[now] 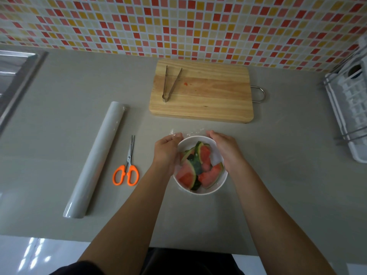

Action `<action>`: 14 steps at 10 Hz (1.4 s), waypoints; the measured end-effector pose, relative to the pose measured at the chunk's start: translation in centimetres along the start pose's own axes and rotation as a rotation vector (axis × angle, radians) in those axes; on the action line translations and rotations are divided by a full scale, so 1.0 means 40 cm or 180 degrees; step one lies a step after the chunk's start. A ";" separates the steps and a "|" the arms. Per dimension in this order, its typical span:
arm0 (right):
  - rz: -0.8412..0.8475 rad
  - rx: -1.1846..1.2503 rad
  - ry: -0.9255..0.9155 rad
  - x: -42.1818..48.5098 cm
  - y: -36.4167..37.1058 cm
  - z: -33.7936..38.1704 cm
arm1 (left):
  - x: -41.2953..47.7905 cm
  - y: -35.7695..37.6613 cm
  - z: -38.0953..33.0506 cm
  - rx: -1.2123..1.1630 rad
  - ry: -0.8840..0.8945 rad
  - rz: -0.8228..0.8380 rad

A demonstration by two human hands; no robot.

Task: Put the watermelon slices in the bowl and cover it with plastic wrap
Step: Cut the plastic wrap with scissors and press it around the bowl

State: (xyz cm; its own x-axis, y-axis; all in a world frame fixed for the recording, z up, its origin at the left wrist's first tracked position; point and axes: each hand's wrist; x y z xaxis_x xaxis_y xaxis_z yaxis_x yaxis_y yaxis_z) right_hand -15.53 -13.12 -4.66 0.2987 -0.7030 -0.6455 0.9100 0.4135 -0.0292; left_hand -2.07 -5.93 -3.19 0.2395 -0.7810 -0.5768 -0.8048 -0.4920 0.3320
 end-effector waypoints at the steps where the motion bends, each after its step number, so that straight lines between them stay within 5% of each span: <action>1: -0.0084 -0.0010 0.0062 0.005 0.001 0.000 | 0.000 -0.002 -0.003 -0.0289 0.0003 0.0076; 7: 0.0240 -0.0126 0.0059 0.003 -0.004 0.010 | 0.017 -0.001 0.001 0.1089 -0.0274 -0.0298; 8: 0.0021 0.0137 0.0314 0.007 0.003 0.014 | 0.008 0.004 -0.008 0.1527 -0.0189 -0.0513; 9: -0.0940 0.0000 -0.0354 -0.005 -0.014 -0.001 | 0.005 0.004 -0.013 0.1773 -0.0227 -0.0562; 10: -0.0768 0.0101 -0.1533 -0.046 -0.041 -0.013 | 0.004 0.004 -0.017 0.1716 -0.0229 -0.0433; 11: 0.0605 -0.0982 -0.2241 -0.083 -0.047 -0.063 | 0.006 0.002 -0.020 0.1737 -0.0210 -0.0438; 14: 0.0392 -0.0380 -0.1352 -0.053 -0.012 -0.111 | 0.012 0.004 -0.008 0.1559 -0.0216 -0.0405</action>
State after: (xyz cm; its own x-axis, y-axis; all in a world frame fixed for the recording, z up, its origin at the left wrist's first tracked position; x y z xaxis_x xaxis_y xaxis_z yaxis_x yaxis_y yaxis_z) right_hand -17.88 -9.27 -6.68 0.5167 -0.8090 -0.2802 0.8282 0.5552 -0.0758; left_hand -1.93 -6.50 -3.18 0.3296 -0.6919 -0.6424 -0.9355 -0.3309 -0.1236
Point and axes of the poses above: each hand's wrist, its own x-axis towards the middle knuckle, its own y-axis out of the palm, z = x × y, and after that the axes turned 15 degrees about z, right-handed
